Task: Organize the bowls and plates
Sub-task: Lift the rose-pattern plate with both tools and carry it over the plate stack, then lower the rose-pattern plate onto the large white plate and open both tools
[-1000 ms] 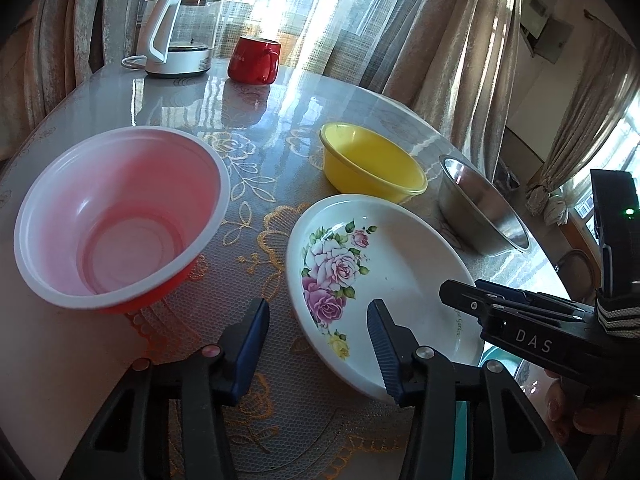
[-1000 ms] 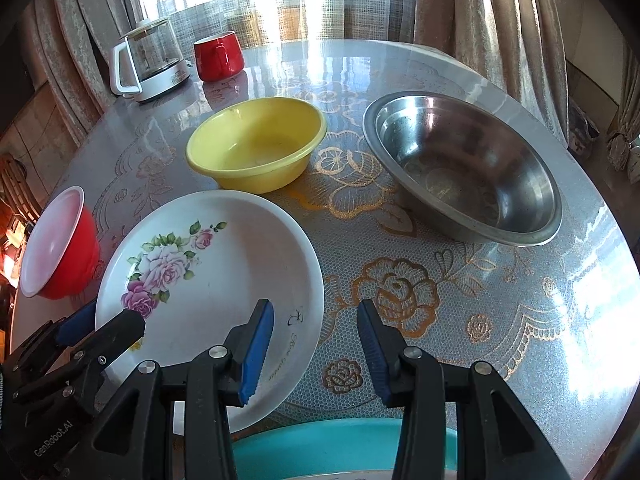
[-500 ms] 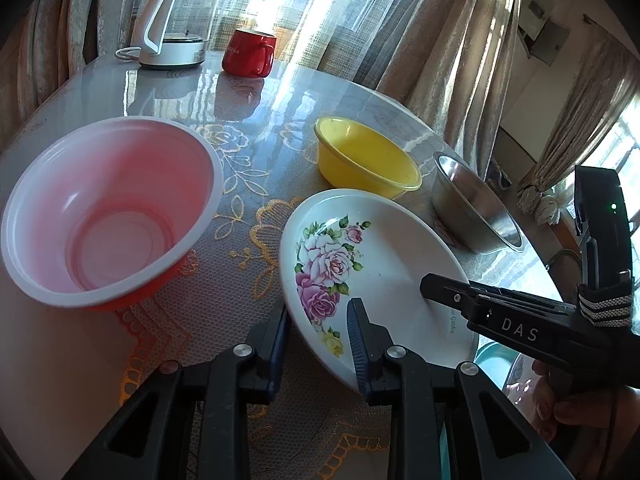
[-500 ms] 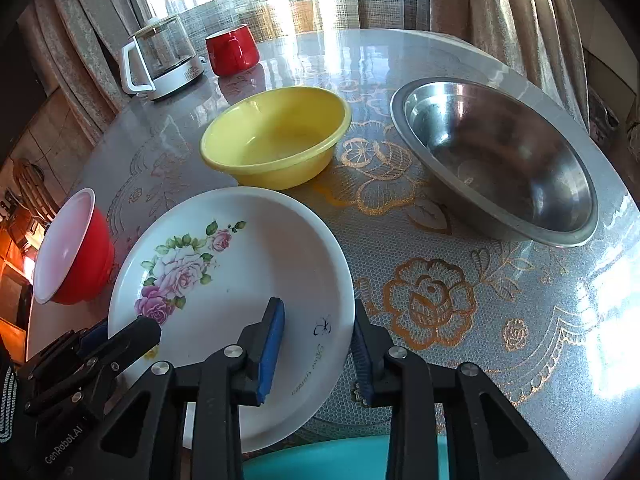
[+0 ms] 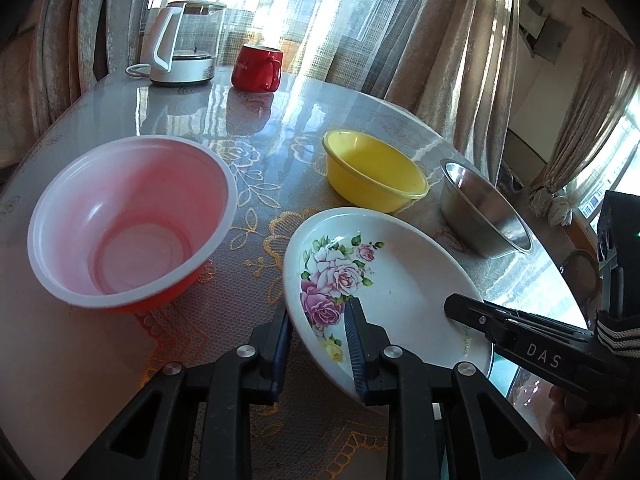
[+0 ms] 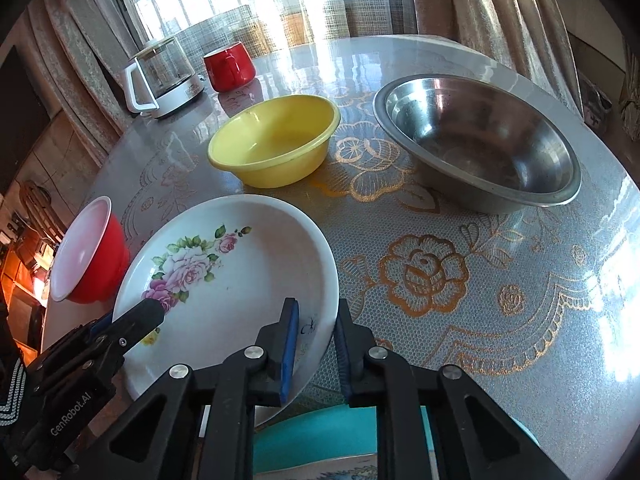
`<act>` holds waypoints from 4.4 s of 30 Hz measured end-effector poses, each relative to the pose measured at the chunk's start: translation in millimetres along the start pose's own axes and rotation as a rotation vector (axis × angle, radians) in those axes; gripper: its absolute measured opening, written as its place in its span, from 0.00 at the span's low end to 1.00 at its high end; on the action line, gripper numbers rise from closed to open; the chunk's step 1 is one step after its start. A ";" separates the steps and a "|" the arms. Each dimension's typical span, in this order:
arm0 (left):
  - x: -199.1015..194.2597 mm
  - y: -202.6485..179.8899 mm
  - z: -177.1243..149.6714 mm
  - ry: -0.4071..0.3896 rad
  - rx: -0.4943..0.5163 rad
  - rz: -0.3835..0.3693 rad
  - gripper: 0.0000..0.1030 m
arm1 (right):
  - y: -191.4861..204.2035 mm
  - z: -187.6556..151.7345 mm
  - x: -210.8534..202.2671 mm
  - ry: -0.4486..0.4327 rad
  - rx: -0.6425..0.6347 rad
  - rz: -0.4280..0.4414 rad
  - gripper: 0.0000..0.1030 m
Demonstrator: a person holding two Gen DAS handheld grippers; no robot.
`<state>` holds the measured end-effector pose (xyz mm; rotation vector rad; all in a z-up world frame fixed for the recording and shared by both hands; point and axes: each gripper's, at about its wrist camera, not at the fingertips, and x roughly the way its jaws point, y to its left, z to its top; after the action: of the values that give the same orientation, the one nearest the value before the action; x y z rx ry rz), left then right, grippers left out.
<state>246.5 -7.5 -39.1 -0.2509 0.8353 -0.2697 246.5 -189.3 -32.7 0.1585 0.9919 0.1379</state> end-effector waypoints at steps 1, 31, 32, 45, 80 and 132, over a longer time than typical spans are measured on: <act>-0.9 -0.5 0.0 -0.005 0.003 0.005 0.25 | -0.8 -2.0 -1.9 -0.004 0.004 0.004 0.17; -32.5 -26.8 -12.7 -0.145 0.146 0.055 0.26 | -4.4 -28.0 -57.6 -0.133 0.064 0.059 0.16; -34.3 -28.5 -13.8 -0.147 0.150 0.047 0.26 | -5.3 -30.2 -61.0 -0.139 0.066 0.057 0.16; -60.4 -69.1 -38.0 -0.175 0.283 -0.083 0.26 | -32.3 -73.0 -115.3 -0.202 0.135 0.034 0.17; -68.6 -116.4 -97.5 -0.014 0.490 -0.180 0.29 | -58.1 -152.7 -141.3 -0.081 0.170 -0.152 0.26; -98.4 -73.4 -72.4 -0.033 0.253 -0.049 0.58 | -41.4 -141.2 -145.1 -0.122 0.076 -0.091 0.33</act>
<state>118.8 -51.8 5.9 -0.0393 0.7548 -0.4123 51.3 -247.2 2.4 0.1893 0.8814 0.0074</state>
